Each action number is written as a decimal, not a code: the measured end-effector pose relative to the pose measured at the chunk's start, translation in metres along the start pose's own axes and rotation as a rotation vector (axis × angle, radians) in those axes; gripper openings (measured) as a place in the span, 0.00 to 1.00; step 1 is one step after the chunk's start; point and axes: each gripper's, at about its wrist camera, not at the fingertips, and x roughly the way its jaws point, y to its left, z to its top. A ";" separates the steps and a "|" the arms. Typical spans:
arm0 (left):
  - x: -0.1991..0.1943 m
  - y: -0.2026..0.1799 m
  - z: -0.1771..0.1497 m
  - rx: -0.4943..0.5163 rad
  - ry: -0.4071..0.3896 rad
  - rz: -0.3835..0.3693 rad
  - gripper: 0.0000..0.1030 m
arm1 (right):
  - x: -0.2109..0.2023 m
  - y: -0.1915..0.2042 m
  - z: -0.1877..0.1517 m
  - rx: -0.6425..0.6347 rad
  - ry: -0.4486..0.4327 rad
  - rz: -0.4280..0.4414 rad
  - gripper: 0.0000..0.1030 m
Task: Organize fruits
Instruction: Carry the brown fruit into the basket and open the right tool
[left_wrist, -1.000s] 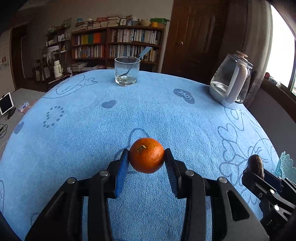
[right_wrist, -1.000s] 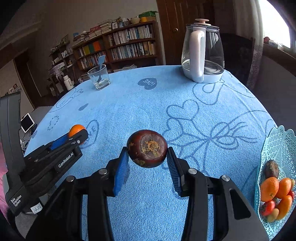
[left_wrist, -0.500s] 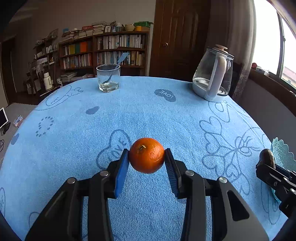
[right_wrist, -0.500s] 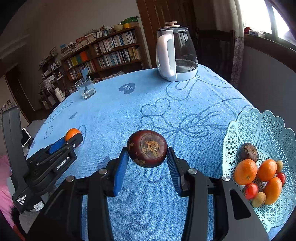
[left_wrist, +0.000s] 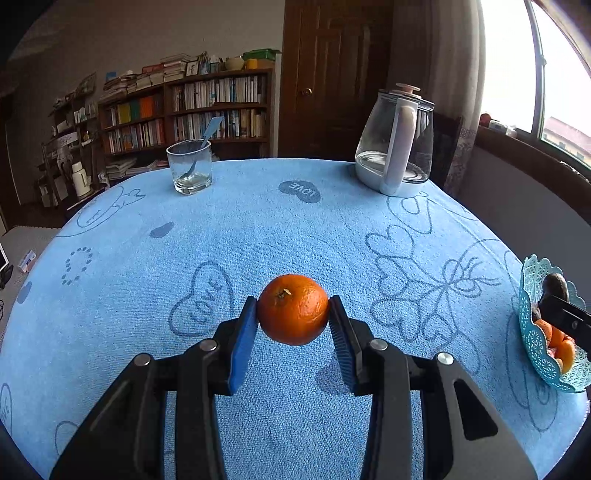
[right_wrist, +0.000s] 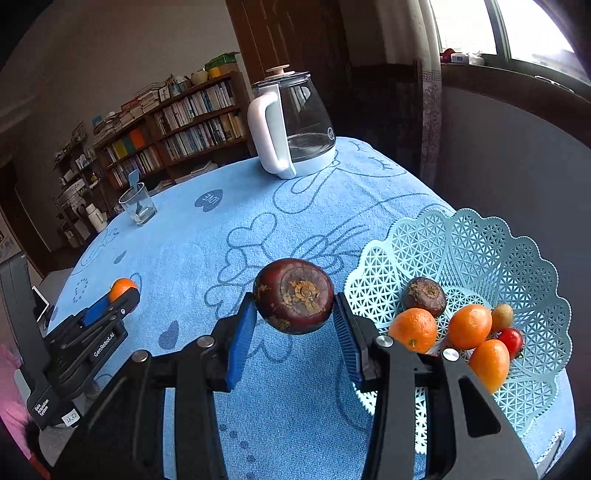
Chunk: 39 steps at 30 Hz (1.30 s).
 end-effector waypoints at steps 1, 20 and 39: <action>0.000 -0.001 0.000 0.003 0.001 -0.002 0.38 | -0.002 -0.004 0.000 0.006 -0.002 -0.005 0.43; -0.002 -0.022 -0.008 0.069 0.012 -0.037 0.38 | -0.041 -0.105 -0.012 0.185 -0.035 -0.148 0.43; 0.002 -0.032 -0.015 0.122 0.019 -0.014 0.39 | -0.018 -0.157 -0.009 0.290 0.020 -0.136 0.43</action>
